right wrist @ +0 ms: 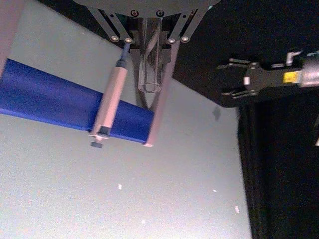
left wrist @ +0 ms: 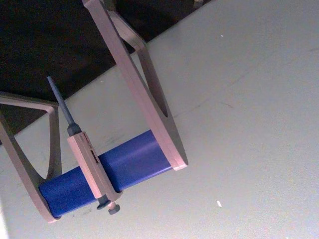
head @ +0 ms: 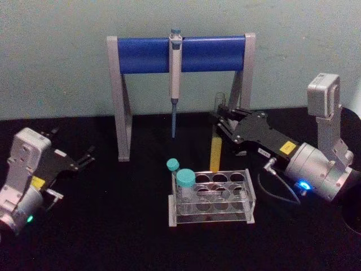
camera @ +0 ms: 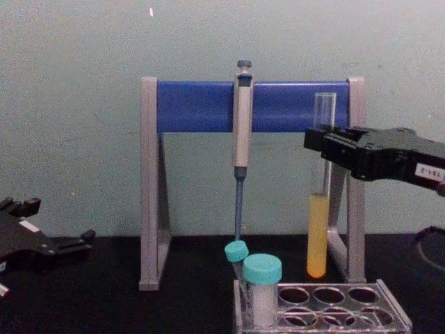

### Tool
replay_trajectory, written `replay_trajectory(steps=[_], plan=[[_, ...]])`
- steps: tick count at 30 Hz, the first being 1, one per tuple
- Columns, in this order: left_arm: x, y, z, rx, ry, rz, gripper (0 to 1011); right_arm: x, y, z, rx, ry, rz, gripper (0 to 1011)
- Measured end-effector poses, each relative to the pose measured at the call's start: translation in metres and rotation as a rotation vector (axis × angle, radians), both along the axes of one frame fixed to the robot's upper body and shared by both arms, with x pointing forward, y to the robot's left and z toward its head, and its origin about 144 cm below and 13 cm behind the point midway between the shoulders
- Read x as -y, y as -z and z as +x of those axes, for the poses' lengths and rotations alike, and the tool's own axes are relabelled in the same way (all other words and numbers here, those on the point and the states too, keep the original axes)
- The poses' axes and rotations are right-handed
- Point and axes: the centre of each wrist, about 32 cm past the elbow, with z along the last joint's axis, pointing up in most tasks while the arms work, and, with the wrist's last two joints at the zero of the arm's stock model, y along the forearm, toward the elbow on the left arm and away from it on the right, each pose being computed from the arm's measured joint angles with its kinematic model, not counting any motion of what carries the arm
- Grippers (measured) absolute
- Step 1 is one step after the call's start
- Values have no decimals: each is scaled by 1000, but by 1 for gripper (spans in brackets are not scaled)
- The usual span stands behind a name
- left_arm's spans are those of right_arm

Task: Pick up the test tube from the test tube rack, shake it, then place it back into the test tube rack.

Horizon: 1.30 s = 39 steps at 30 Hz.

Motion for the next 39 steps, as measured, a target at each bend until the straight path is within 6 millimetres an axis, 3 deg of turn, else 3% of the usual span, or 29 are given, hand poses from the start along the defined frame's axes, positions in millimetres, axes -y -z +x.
replay_trajectory(steps=[12,22,31,39], plan=[[0,0,0,0,0,0,1001,18,-13,-12,-45,-77,-56,233],[0,0,0,0,0,0,1001,35,-26,-22,24,50,-220,233],[0,0,0,0,0,0,1001,24,-24,-17,95,137,-225,233],[0,0,0,0,0,0,1001,9,-13,-3,77,120,-77,233]])
